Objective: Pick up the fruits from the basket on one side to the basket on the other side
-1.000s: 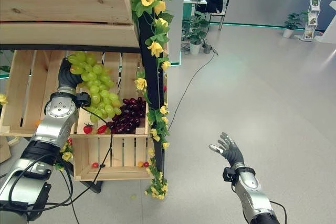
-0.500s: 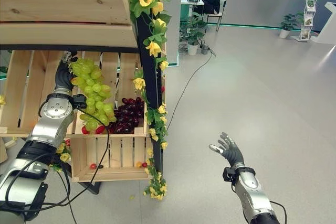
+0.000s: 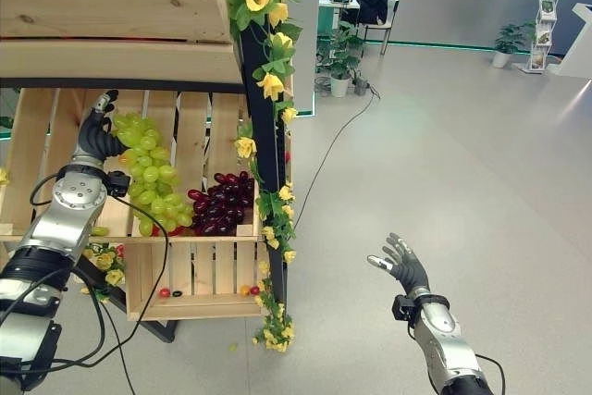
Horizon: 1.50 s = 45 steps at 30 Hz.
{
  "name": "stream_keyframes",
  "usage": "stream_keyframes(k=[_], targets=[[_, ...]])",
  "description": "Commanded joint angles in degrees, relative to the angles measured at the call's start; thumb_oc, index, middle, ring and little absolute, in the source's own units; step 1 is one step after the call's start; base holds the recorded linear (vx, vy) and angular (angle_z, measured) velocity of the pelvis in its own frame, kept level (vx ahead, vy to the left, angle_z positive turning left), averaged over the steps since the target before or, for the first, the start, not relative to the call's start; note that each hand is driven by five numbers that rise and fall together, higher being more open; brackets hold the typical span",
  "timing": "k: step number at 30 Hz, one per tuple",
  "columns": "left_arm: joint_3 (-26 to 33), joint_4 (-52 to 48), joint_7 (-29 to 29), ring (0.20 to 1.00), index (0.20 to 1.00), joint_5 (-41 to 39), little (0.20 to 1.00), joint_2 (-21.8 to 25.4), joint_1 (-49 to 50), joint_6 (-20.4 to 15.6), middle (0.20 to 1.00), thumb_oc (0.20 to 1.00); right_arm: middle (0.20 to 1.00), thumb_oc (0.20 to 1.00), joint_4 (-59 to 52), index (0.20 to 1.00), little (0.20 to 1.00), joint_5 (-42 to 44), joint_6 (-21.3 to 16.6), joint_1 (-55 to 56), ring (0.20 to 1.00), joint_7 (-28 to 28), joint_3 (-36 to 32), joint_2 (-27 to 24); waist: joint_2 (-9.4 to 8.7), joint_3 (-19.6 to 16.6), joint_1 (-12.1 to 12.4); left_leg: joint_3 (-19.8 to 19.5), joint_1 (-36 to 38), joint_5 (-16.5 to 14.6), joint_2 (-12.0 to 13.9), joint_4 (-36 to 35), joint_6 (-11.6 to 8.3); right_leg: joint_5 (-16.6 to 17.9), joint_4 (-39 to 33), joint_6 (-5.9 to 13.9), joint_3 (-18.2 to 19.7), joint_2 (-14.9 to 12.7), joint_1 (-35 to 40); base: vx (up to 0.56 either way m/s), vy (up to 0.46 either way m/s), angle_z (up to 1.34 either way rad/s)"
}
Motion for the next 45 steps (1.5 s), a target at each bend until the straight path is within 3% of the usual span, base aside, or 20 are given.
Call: stream_keyframes(k=[1, 6, 13, 21, 34, 38, 40, 41, 45], targets=[[2.46, 7.84, 3.07, 1.0, 1.0, 6.17, 1.0, 6.49, -6.76, 0.16, 1.0, 1.0, 1.0, 1.0, -2.93, 1.0, 1.0, -1.68, -4.13, -1.91, 1.0, 0.78, 0.13, -2.41, 0.08, -0.86, 1.25, -1.11, 0.6, -3.58, -1.93, 0.52, 1.03, 0.34, 4.44, 3.6, 0.0, -2.25, -2.5, 0.0, 0.0, 0.0], [5.62, 12.1, 1.34, 1.0, 1.0, 7.21, 1.0, 12.87, -3.12, 1.06, 1.0, 1.0, 1.0, 1.0, -4.29, 1.0, 1.0, -1.63, -3.93, -0.78, 1.0, 1.5, -0.09, -2.9, 0.3, -0.86, 1.63, -1.25, 0.74, -3.6, -1.83, 0.54, 0.94, 0.17, 4.51, 3.47, 0.13, -2.14, -2.43, 0.0, -0.001, -0.01], [12.41, 19.16, -0.46, 1.0, 1.0, 15.95, 1.0, 23.18, 8.56, 1.71, 1.0, 1.0, 1.0, 1.0, -5.93, 1.0, 1.0, -1.46, -4.78, 1.95, 1.0, 3.06, -0.81, -3.6, 0.64, -0.72, 2.24, -1.17, 0.89, -3.48, -1.61, 0.46, 0.9, -0.09, 4.68, 3.39, 0.63, -1.9, -2.57, 0.0, -0.001, -0.01], [16.23, 18.13, 0.54, 1.0, 1.0, 16.87, 1.0, 24.11, 12.48, 1.64, 1.0, 1.0, 1.0, 1.0, -5.87, 1.0, 1.0, -1.07, -5.5, 3.11, 1.0, 3.36, -1.21, -3.19, 0.52, -0.86, 2.66, -1.45, 0.88, -3.44, -1.63, 0.34, 0.89, -0.11, 4.53, 3.46, 0.46, -1.86, -2.35, 0.01, -0.004, -0.07], [22.01, 2.1, 2.81, 1.0, 1.0, 2.96, 1.0, 14.61, 16.7, -3.55, 1.0, 1.0, 1.0, 1.0, -4.47, 1.0, 1.0, -1.25, -4.98, 2.09, 1.0, 2.56, -2.24, -1.28, -0.19, -0.47, 3.5, -2.22, 0.29, -3.26, -1.67, 0.45, 1.02, -0.02, 4.57, 3.31, -0.4, -2.23, -2.19, -0.01, 0.0, 0.03], [25.8, -7.46, 2.66, 1.0, 1.0, -4.1, 1.0, 9.1, 19.94, -6.7, 1.0, 1.0, 1.0, 1.0, -4.34, 1.0, 1.0, -1.36, -4.76, 1.71, 1.0, 2.22, -3.32, -0.71, -0.56, -0.16, 3.95, -2.46, 0.12, -3.22, -1.56, 0.5, 1.0, -0.1, 4.71, 3.12, -0.66, -2.32, -2.24, -0.01, -0.003, 0.06], [29.15, -16.9, 1.65, 1.0, 1.0, -9.26, 1.0, 3.02, 25.15, -9.64, 1.0, 1.0, 1.0, 1.0, -4.57, 1.0, 1.0, -1.55, -4.7, 1.82, 1.0, 1.98, -4.77, -0.06, -0.89, 0.18, 4.58, -2.73, -0.06, -3.24, -1.51, 0.56, 1.02, -0.19, 4.78, 2.94, -0.84, -2.46, -2.27, -0.02, -0.007, 0.06], [29.4, -17.18, 1.64, 1.0, 1.0, -9.23, 1.0, 2.88, 25.48, -9.53, 1.0, 1.0, 1.0, 1.0, -4.57, 1.0, 1.0, -1.55, -4.7, 1.84, 1.0, 1.99, -4.68, -0.14, -0.81, 0.14, 4.5, -2.72, -0.05, -3.24, -1.5, 0.55, 1.02, -0.19, 4.78, 2.94, -0.83, -2.46, -2.27, 0.0, 0.0, 0.0], [31.65, -28.62, -1.62, 1.0, 1.0, -15.1, 1.0, -6.69, 32.05, -12.58, 1.0, 1.0, 1.0, 1.0, -4.71, 1.0, 1.0, -1.39, -4.64, 2.14, 1.0, 2.05, -6.45, 0.84, -1.12, 0.29, 5.11, -2.93, -0.18, -3.3, -1.43, 0.61, 1.15, -0.34, 4.93, 2.6, -1.11, -2.67, -2.37, -0.01, -0.004, 0.04]])
